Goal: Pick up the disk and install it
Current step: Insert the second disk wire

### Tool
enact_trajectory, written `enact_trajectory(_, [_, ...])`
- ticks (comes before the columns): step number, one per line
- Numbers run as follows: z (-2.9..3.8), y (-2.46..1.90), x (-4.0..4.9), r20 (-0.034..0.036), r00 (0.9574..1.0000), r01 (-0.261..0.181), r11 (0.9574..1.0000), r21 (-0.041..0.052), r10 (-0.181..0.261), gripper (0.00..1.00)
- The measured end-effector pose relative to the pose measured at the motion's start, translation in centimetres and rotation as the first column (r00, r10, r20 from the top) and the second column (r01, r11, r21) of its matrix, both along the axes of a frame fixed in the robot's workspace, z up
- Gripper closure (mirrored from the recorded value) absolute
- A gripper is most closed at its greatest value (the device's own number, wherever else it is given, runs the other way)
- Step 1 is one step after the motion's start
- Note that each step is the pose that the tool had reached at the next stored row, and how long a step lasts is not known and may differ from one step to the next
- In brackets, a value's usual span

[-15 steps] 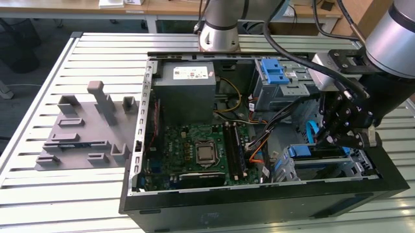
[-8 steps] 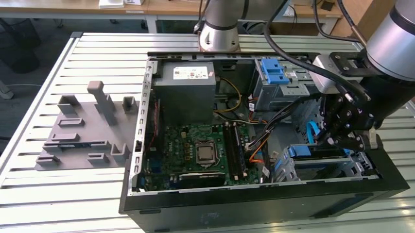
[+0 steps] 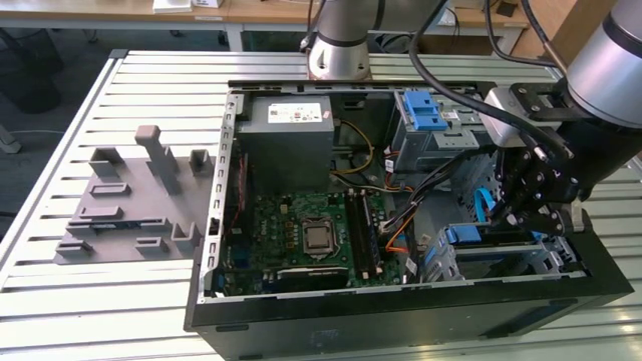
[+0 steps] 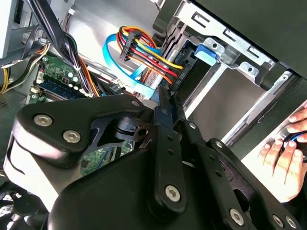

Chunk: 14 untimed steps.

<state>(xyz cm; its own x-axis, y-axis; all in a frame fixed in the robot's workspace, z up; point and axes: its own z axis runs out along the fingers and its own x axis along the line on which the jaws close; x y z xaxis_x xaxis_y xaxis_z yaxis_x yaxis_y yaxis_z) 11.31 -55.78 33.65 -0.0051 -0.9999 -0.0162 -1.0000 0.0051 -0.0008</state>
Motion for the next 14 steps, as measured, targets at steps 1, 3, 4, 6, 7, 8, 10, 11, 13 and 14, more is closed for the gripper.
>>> enact_trajectory(1, [-0.02,0.0,0.02,0.0,1.0,0.0,1.0,-0.0001,0.0,0.83])
enact_trajectory(3, [-0.06,-0.01,0.05,0.0,1.0,0.0,1.0,-0.0001,0.0,0.83])
enact_trajectory(4, [-0.07,-0.01,0.08,0.0,1.0,0.0,1.0,-0.0001,0.0,0.83])
enact_trajectory(6, [-0.1,-0.01,0.12,0.0,1.0,0.0,1.0,-0.0001,0.0,0.83])
enact_trajectory(7, [-0.12,-0.01,0.13,0.0,1.0,0.0,1.0,0.0,0.0,0.83])
enact_trajectory(8, [-0.13,-0.01,0.14,0.0,1.0,0.0,1.0,0.0,0.0,0.83])
enact_trajectory(10, [-0.16,-0.01,0.16,0.0,1.0,0.0,1.0,0.0,0.0,0.83])
enact_trajectory(11, [-0.17,-0.01,0.16,0.0,1.0,0.0,1.0,0.0,0.0,0.83])
enact_trajectory(13, [-0.21,-0.01,0.16,0.0,1.0,0.0,1.0,0.0,0.0,0.83])
enact_trajectory(14, [-0.23,-0.01,0.16,0.0,1.0,0.0,1.0,0.0,0.0,0.83])
